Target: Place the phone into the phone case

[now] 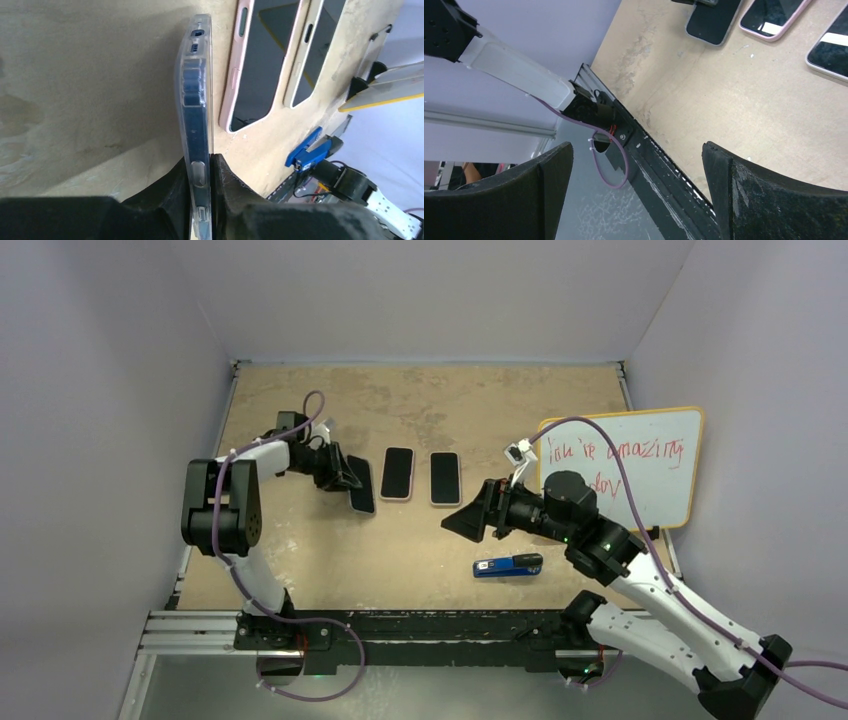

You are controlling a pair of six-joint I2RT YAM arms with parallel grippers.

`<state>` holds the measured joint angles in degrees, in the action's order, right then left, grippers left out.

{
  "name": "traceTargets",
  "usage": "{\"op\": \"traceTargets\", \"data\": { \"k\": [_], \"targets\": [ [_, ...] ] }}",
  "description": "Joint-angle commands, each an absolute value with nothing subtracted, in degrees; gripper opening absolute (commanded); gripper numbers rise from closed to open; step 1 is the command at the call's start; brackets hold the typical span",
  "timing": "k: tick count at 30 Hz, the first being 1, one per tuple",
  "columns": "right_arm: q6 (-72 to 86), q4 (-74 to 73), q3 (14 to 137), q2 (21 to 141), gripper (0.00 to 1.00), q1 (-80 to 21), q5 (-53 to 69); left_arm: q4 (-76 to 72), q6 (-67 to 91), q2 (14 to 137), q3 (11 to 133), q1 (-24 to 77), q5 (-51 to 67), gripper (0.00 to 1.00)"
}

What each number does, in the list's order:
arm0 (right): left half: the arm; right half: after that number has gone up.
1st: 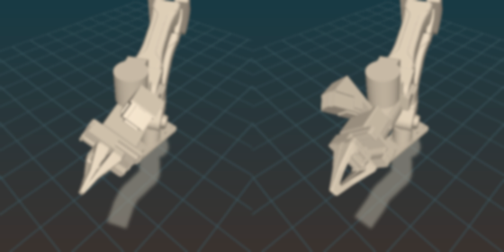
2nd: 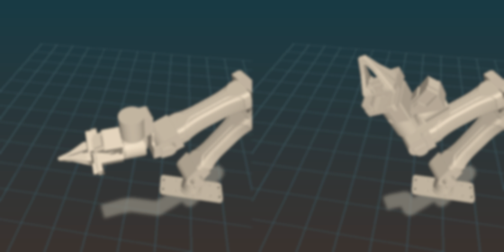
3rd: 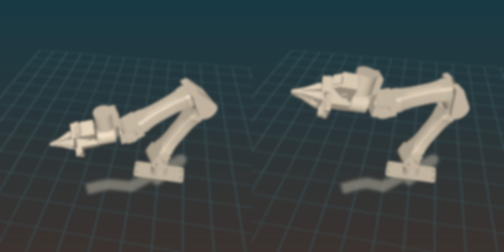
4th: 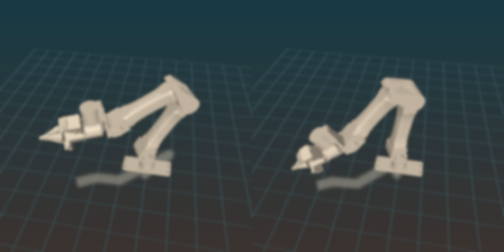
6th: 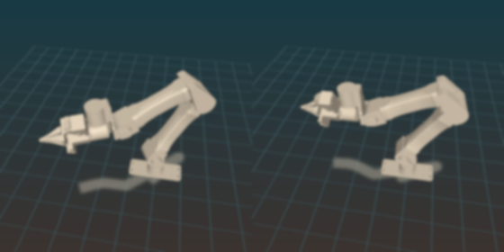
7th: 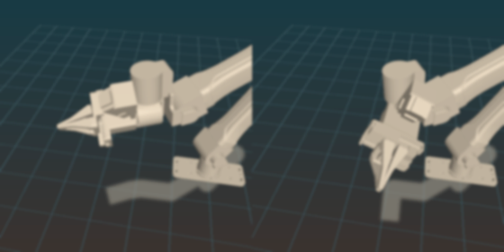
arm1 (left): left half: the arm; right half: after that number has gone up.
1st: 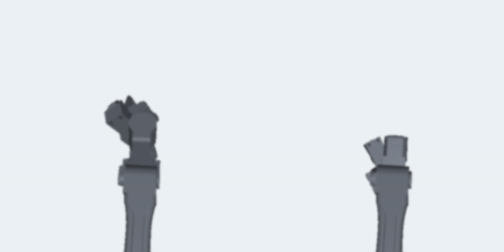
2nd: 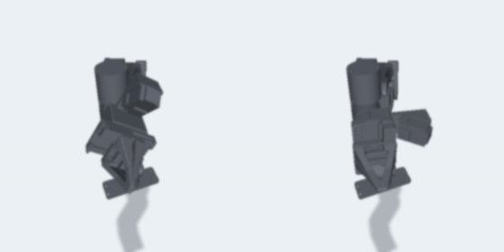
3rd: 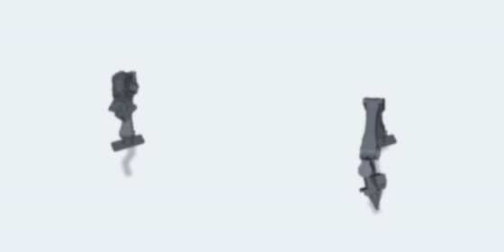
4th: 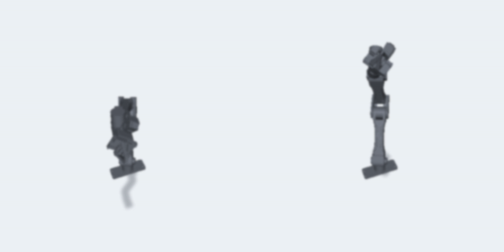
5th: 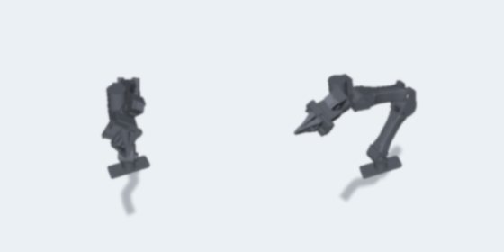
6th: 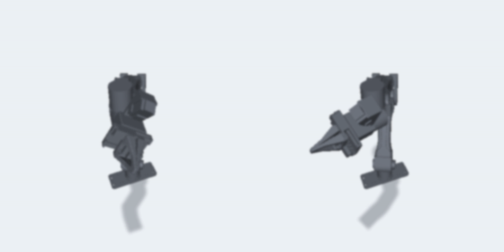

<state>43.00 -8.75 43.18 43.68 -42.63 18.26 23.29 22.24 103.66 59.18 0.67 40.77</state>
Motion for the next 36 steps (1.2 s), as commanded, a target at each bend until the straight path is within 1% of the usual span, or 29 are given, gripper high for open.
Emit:
{"op": "traceTargets", "data": {
  "k": [1, 4, 8, 9, 10, 11, 12, 15, 20, 30, 36],
  "targets": [
    [41.99, -10.57, 44.91, 42.19, 0.99, -42.57, 14.77, 25.27, 17.23, 103.96, 61.77, 0.0, 31.36, 0.24],
    [43.02, -10.97, 43.91, 42.01, 0.99, -42.62, 13.73, 25.31, 17.74, 103.36, 60.4, 0.0, 29.02, 0.33],
    [43.76, -11.72, 43.46, 42.4, 0.99, -42.54, 12.31, 26.69, 17.67, 101.7, 60.22, 0.0, 25.67, 0.41],
    [43.96, -12.35, 43.5, 42.53, 0.99, -42.54, 11.21, 27.12, 17.71, 101.15, 60.49, 0.0, 24.98, 0.63],
    [44.3, -12.91, 43.44, 42.6, 0.99, -42.55, 9.92, 27.42, 17.81, 100.37, 60.58, 0.0, 24.33, 0.73],
    [44.49, -13.47, 43.3, 42.7, 0.99, -42.56, 8.64, 27.68, 17.88, 99.45, 60.72, 0.0, 23.63, 0.8],
    [44.73, -14.01, 43.06, 42.71, 0.99, -42.54, 7.06, 27.93, 18.11, 98.5, 60.69, 0.0, 22.84, 0.84],
    [46.24, -14.11, 42.36, 42.93, 0.99, -42.55, 4.85, 26.95, 20.5, 94.92, 58.93, 0.0, 21.41, 0.88],
    [46.99, -14.19, 42.46, 44.34, 0.99, -42.54, 1.71, 24.93, 21.51, 88.27, 55.95, 0.94, 23.95, 0.91],
    [46.47, -19.24, 49.83, 49.78, 0.99, -42.55, -5.94, 27.34, 19.51, 75.33, 60.05, 2.68, 32.86, 0.91],
    [46.95, -21.44, 54.62, 50.42, 0.99, -42.55, -10.13, 24.48, 21.83, 66.9, 61.52, 4.97, 38.21, 0.92]
  ]
}}
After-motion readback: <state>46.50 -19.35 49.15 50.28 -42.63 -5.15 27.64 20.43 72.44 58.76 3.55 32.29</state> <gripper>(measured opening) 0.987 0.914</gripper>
